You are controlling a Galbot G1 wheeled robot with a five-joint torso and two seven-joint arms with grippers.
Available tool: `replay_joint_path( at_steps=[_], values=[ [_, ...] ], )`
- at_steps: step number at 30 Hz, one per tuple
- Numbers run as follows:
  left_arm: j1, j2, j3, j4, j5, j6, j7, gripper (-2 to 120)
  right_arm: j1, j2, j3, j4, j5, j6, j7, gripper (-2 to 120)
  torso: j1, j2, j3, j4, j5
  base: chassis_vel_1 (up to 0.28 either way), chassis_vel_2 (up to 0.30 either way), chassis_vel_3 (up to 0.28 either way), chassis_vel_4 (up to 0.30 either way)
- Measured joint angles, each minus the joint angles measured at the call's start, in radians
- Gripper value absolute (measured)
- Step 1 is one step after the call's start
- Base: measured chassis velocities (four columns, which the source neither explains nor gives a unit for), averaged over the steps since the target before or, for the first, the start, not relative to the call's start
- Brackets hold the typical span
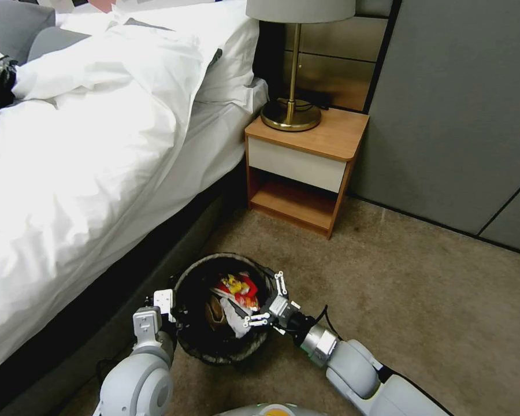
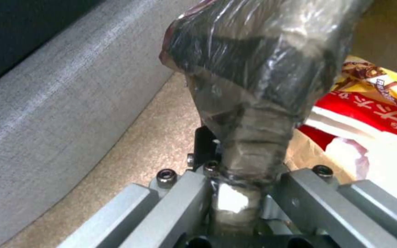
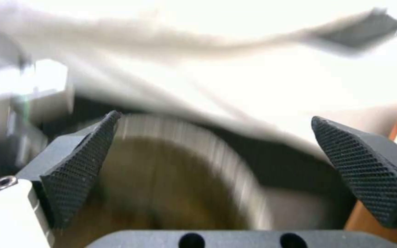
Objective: Pick up the trash bin, then pick up the garbage from the floor and place it into the trash bin.
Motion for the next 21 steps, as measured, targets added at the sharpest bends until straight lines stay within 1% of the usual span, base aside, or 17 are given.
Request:
replay_joint_path(
  at_steps=[2,3,4,5,7,8,9,10,11,12,13,15,16,17,18,20,21],
  values=[
    [0.006,0.004,0.0,-0.001,0.009,0.007,0.004,0,-0.001,0.006,0.005,0.071,0.004,-0.008,0.022,100,0.0,0.0,0.0,-0.0001,-0.0001,0.0,0.0,0.0,0.0],
    [0.006,0.004,0.0,-0.001,0.009,0.007,0.004,0,-0.001,0.006,0.005,0.071,0.004,-0.008,0.022,100,0.0,0.0,0.0,-0.0001,-0.0001,0.0,0.0,0.0,0.0],
    [0.011,0.006,0.0,-0.001,0.015,0.011,0.006,0,-0.003,0.019,0.018,0.127,0.011,-0.02,0.041,100,0.0,0.0,0.0,-0.0001,0.0,0.0,0.0,0.0,0.0],
    [0.013,0.007,0.0,-0.001,0.018,0.012,0.006,0,-0.004,0.029,0.027,0.152,0.013,-0.027,0.054,100,0.0,0.0,0.0,0.0,-0.0001,0.0,0.0,0.0,0.0],
    [0.013,0.007,0.0,-0.001,0.018,0.012,0.006,0,-0.004,0.029,0.027,0.152,0.013,-0.027,0.054,100,0.0,0.0,0.0,0.0,-0.0001,0.0,0.0,0.0,0.0],
    [0.023,0.008,-0.001,-0.001,0.034,0.012,0.011,0,-0.02,0.073,0.064,0.227,0.017,-0.056,0.117,100,0.0,0.0,0.0,0.0003,-0.0002,0.0,0.0,0.0,0.0],
    [0.028,0.008,-0.002,0.0,0.043,0.011,0.015,0,-0.036,0.091,0.089,0.256,0.019,-0.071,0.152,100,0.0,0.0,0.0,0.0,0.0,0.0,0.0,0.0,0.0],
    [0.034,0.007,-0.003,0.001,0.053,0.007,0.019,0,-0.062,0.108,0.12,0.285,0.021,-0.082,0.193,100,0.0,0.0,0.0,0.0003,0.0,0.0,0.0,0.0,0.0],
    [0.034,0.007,-0.003,0.001,0.053,0.007,0.019,0,-0.062,0.108,0.12,0.285,0.021,-0.082,0.193,100,0.0,0.0,0.0,0.0003,0.0,0.0,0.0,0.0,0.0],
    [0.039,0.007,-0.004,0.004,0.066,0.0,0.025,0,-0.104,0.119,0.153,0.302,0.022,-0.092,0.232,100,0.0,0.0,0.0,0.0,-0.0001,0.0,0.0,0.0,0.0],
    [0.039,0.007,-0.004,0.004,0.066,0.0,0.025,0,-0.104,0.119,0.153,0.302,0.022,-0.092,0.232,100,0.0,0.0,0.0,0.0,-0.0001,0.0,0.0,0.0,0.0],
    [0.044,0.008,-0.006,0.008,0.075,-0.008,0.03,0,-0.176,0.128,0.207,0.32,0.017,-0.102,0.278,100,0.0,0.0,0.0,-0.0003,0.0001,0.0,0.0,0.0,0.0],
    [0.044,0.008,-0.006,0.008,0.075,-0.008,0.03,0,-0.176,0.128,0.207,0.32,0.017,-0.102,0.278,100,0.0,0.0,0.0,-0.0003,0.0001,0.0,0.0,0.0,0.0],
    [0.048,0.01,-0.007,0.009,0.078,-0.012,0.033,0,-0.232,0.134,0.252,0.327,0.004,-0.104,0.3,100,0.0,0.0,0.0,-0.0004,0.0002,0.0,0.0,0.0,0.0],
    [0.052,0.012,-0.008,0.009,0.079,-0.014,0.034,0,-0.282,0.14,0.292,0.328,-0.009,-0.099,0.313,100,0.0,0.0,0.0,-0.0002,0.0002,0.0,0.0,0.0,0.0],
    [0.054,0.013,-0.008,0.009,0.079,-0.015,0.035,0,-0.305,0.144,0.311,0.325,-0.015,-0.091,0.316,100,0.0,0.0,0.0,-0.0003,0.0,0.0,0.0,0.0,0.0],
    [0.056,0.013,-0.008,0.009,0.079,-0.015,0.035,0,-0.351,0.155,0.349,0.304,-0.026,-0.055,0.319,100,0.0,0.0,0.0,-0.0001,0.0002,0.0,0.0,0.0,0.0]
  ],
)
